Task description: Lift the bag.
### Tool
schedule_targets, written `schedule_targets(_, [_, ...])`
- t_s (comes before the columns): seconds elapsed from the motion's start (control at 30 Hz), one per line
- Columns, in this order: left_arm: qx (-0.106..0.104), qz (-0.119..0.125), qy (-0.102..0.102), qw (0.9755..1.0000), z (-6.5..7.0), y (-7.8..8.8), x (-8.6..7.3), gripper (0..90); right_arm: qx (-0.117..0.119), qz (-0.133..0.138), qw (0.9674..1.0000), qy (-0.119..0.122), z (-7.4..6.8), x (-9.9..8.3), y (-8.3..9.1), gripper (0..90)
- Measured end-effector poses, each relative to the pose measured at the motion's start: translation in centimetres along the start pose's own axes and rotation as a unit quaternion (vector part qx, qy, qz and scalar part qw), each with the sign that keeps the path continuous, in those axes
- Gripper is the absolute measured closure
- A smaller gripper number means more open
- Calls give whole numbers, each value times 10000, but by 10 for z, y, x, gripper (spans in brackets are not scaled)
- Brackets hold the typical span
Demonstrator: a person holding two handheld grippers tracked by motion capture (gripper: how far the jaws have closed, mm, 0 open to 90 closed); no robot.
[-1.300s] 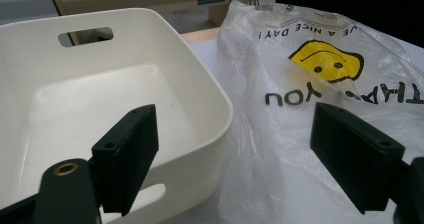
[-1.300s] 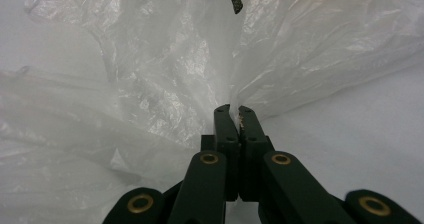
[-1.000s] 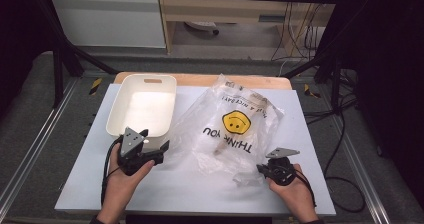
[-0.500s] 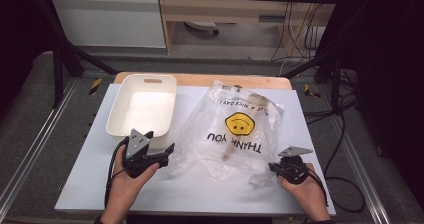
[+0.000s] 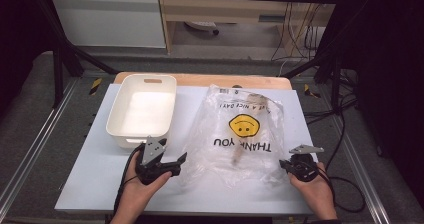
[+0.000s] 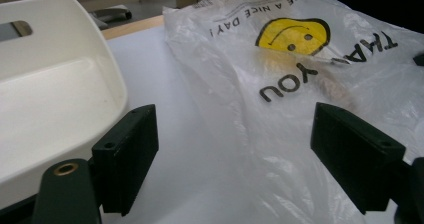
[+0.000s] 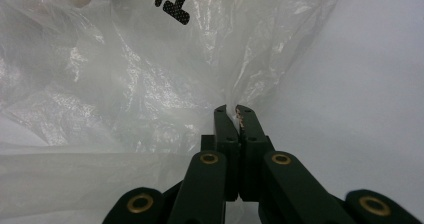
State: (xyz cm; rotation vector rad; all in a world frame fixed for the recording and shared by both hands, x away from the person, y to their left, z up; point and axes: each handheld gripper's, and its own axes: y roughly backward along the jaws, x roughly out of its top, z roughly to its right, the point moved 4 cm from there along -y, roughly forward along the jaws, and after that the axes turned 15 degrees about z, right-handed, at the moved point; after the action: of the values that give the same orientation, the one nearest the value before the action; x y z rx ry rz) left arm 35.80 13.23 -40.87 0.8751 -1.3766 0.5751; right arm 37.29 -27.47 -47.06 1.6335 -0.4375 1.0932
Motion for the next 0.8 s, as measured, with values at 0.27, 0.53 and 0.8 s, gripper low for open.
schedule_targets(0.27, [-219, -438, -7, 9988, 16, -19, -20, 173, -35, -35, 10000, 31, 1, -1, -1, 900])
schedule_targets(0.53, [-130, -765, 102, 9969, 14, -41, -37, 169, -25, -58, 10000, 70, 1, -1, -1, 900])
schedule_targets(0.8, [-250, -1209, 248, 9920, 10, -54, -57, 214, -17, -67, 9999, 79, 0, -2, -2, 900])
